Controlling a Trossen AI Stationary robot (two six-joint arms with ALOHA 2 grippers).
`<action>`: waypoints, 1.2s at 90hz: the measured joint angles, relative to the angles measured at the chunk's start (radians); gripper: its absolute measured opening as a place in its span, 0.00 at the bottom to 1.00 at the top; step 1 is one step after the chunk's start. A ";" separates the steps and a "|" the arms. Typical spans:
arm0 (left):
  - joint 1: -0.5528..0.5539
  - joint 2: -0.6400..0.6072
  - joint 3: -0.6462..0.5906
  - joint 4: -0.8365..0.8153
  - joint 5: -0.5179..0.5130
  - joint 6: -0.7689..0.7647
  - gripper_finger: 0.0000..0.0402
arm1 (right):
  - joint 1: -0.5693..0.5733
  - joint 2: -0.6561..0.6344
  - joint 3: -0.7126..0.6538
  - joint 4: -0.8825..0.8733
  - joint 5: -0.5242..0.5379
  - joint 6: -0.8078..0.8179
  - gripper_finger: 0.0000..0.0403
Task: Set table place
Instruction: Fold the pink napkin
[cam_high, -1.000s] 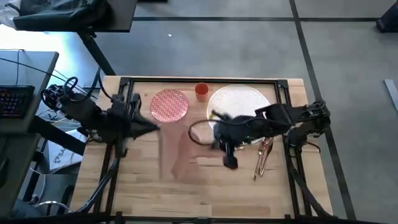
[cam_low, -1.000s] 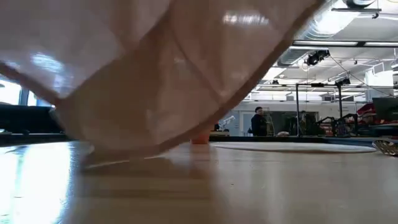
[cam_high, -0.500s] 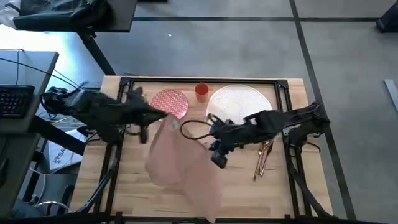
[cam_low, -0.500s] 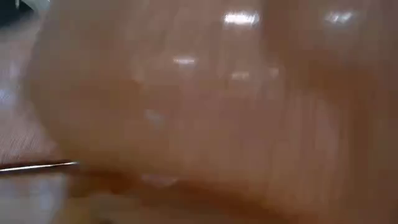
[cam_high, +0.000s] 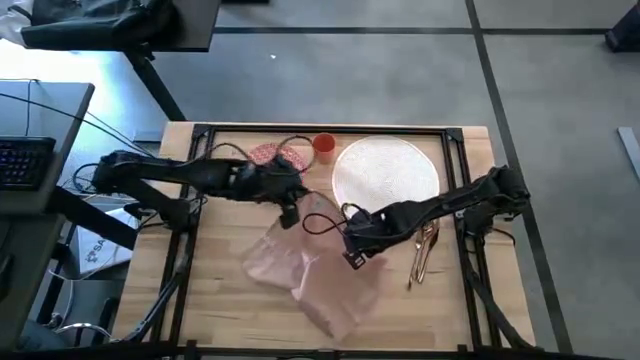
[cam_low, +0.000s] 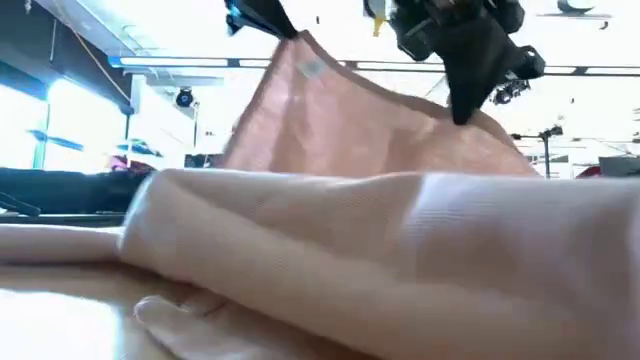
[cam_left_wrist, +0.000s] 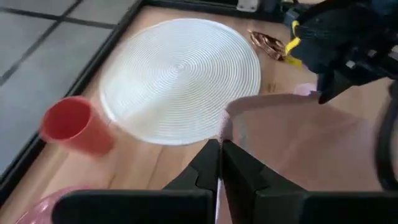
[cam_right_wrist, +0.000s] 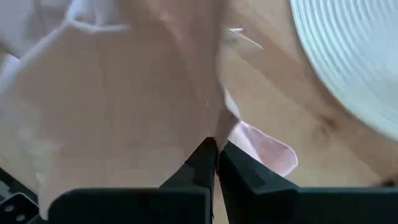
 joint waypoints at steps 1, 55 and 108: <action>0.003 0.007 0.000 0.010 0.003 0.003 0.00 | 0.002 0.000 -0.003 -0.001 -0.003 0.006 0.00; 0.116 0.019 0.001 -0.122 0.258 -0.105 0.27 | 0.099 -0.002 -0.091 -0.086 -0.202 0.174 0.00; -0.081 -0.055 -0.481 -0.177 0.400 -0.574 0.31 | 0.097 -0.105 -0.091 -0.064 -0.070 0.127 0.00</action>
